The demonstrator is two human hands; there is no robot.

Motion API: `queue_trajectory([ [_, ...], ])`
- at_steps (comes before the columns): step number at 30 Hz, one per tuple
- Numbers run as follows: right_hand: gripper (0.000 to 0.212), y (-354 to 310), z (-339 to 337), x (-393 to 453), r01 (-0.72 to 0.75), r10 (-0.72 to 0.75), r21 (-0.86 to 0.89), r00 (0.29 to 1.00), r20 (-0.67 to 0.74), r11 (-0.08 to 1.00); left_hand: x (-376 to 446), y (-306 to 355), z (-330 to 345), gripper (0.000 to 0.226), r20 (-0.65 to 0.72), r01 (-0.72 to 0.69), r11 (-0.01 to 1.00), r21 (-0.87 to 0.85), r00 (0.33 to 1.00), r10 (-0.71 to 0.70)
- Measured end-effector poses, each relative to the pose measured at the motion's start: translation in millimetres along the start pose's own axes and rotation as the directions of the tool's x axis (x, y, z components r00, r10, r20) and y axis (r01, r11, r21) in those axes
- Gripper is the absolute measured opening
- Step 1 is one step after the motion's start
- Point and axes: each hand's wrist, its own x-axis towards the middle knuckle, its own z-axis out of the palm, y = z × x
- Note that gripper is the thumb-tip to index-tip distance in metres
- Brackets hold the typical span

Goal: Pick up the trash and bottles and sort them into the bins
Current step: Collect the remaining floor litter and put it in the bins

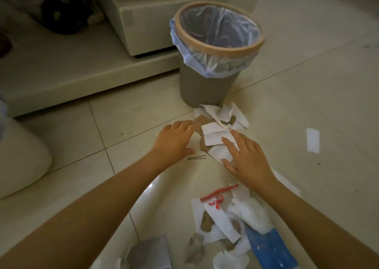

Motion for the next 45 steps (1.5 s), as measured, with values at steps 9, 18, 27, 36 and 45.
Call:
queue_trajectory([
  [9, 0.069, 28.3, 42.1, 11.9, -0.156, 0.152, 0.071, 0.987, 0.06, 0.985, 89.2, 23.9, 40.7, 0.098, -0.016, -0.025, 0.998, -0.059, 1.0, 0.024],
  [18, 0.069, 35.6, 66.9, 20.2, -0.284, 0.272, 0.221, 0.959, 0.085, 0.933, 134.7, 53.4, 74.7, 0.061, -0.085, -0.107, 0.993, -0.048, 0.991, 0.103],
  [27, 0.06, 40.8, 59.8, 19.0, -0.309, 0.3, 0.326, 0.951, 0.081, 0.893, 89.5, 34.1, 82.3, 0.012, -0.214, -0.062, 0.998, 0.018, 0.975, 0.064],
  [36, 0.093, 0.6, 62.6, 37.0, -0.362, 0.287, 0.594, 0.932, 0.221, 0.719, 32.2, -6.8, 65.2, 0.032, -0.033, 0.32, 0.807, -0.497, 0.922, -0.386],
  [45, 0.101, -14.8, 63.3, 54.6, -0.514, 0.376, 0.548, 0.858, 0.351, 0.66, 29.9, -42.7, 62.2, 0.058, 0.054, 0.41, 0.734, -0.541, 0.888, -0.456],
])
